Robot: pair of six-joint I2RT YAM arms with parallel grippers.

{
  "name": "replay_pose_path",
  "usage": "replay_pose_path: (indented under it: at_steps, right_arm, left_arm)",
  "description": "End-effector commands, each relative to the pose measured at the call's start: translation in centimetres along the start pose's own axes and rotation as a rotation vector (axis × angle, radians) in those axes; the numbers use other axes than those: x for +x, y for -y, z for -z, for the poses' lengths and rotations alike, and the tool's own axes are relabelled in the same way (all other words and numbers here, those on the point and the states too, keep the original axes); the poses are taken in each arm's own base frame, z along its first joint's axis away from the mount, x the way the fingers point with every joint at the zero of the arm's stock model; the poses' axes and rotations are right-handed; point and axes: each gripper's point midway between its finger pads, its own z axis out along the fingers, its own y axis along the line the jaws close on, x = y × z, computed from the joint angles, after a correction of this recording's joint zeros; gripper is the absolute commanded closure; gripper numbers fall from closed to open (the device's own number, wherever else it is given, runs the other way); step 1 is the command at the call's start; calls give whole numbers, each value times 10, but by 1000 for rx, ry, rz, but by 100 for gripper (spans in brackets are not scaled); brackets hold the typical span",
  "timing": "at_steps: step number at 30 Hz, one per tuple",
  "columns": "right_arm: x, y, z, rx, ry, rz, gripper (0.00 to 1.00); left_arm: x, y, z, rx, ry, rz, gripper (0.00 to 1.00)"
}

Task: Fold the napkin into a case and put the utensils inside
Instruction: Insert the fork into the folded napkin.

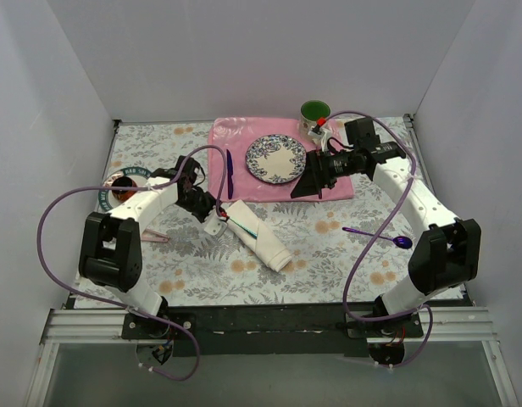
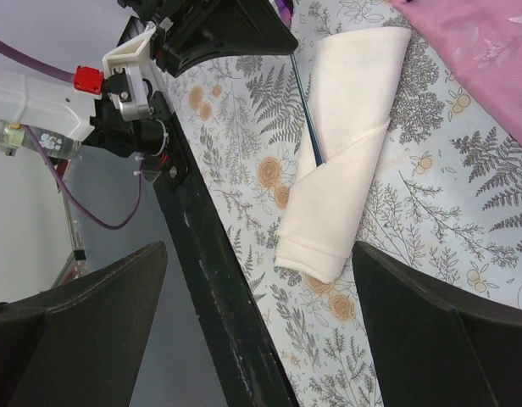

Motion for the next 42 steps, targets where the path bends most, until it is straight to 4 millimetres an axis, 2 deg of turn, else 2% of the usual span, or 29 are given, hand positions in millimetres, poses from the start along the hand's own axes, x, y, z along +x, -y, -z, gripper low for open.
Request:
replay_pose_path:
  at_steps: [1, 15, 23, 42]
  right_arm:
    - [-5, -10, 5, -16, 28, 49, 1]
    - [-4, -11, 6, -16, 29, 44, 1]
    - [-5, -11, 6, -18, 30, 46, 1]
    - [-6, -11, 8, -21, 35, 47, 1]
  left_arm:
    - [-19, -20, -4, -53, 100, -249, 100]
    - [-26, -23, -19, -80, 209, -357, 100]
    - [-25, -29, -25, -90, 226, -365, 100]
    - [-41, -35, -38, -78, 275, -400, 100]
